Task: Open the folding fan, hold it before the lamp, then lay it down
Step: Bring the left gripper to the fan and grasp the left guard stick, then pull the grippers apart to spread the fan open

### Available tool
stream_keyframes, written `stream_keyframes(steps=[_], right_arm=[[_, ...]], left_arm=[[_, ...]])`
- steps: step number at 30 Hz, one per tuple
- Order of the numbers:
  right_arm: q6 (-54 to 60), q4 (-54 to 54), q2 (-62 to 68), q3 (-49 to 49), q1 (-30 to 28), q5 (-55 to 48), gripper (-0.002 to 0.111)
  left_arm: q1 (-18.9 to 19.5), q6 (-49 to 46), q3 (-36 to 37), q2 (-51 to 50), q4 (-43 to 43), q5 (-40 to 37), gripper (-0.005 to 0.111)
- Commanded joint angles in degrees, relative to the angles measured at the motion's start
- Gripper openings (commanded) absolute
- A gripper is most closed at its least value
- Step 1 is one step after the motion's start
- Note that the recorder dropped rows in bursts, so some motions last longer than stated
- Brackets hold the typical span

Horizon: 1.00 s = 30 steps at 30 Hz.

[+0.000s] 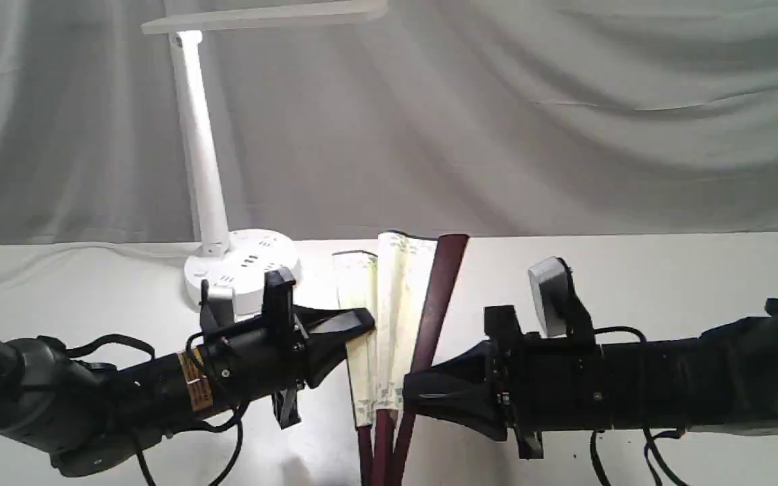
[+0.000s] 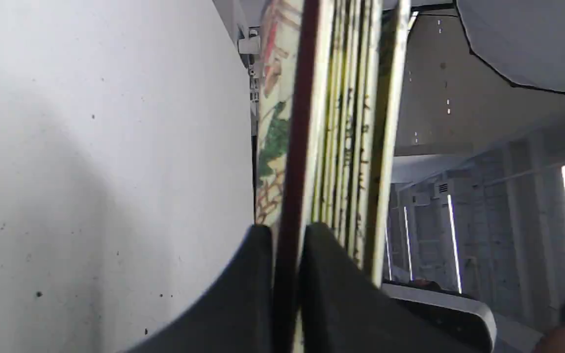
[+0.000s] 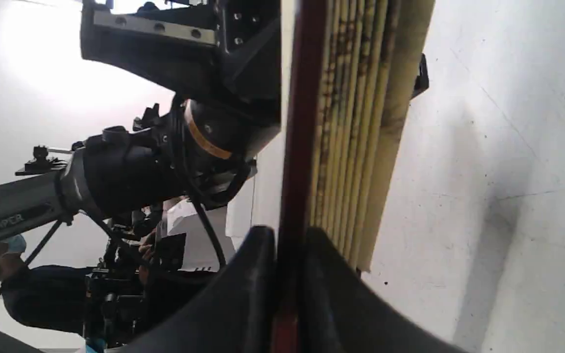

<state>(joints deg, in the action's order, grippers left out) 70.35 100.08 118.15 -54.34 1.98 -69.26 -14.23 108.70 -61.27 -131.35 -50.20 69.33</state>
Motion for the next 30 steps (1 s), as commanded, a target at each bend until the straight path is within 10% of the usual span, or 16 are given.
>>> stream_keyframes(steps=[1, 13, 30], right_arm=[[0.64, -0.13, -0.58, 0.24, 0.31, -0.7, 0.0], [-0.13, -0.13, -0.58, -0.48, 0.01, 1.18, 0.043], [-3.94, -0.13, -0.47, -7.1, -0.16, 7.25, 0.039]], left_arm=[[-0.01, 4.51, -0.31, 0.17, -0.05, 0.63, 0.0], [-0.01, 9.45, -0.41, 0.17, -5.3, 0.63, 0.0], [0.12, 9.45, -0.41, 0.17, -0.99, 0.63, 0.0]])
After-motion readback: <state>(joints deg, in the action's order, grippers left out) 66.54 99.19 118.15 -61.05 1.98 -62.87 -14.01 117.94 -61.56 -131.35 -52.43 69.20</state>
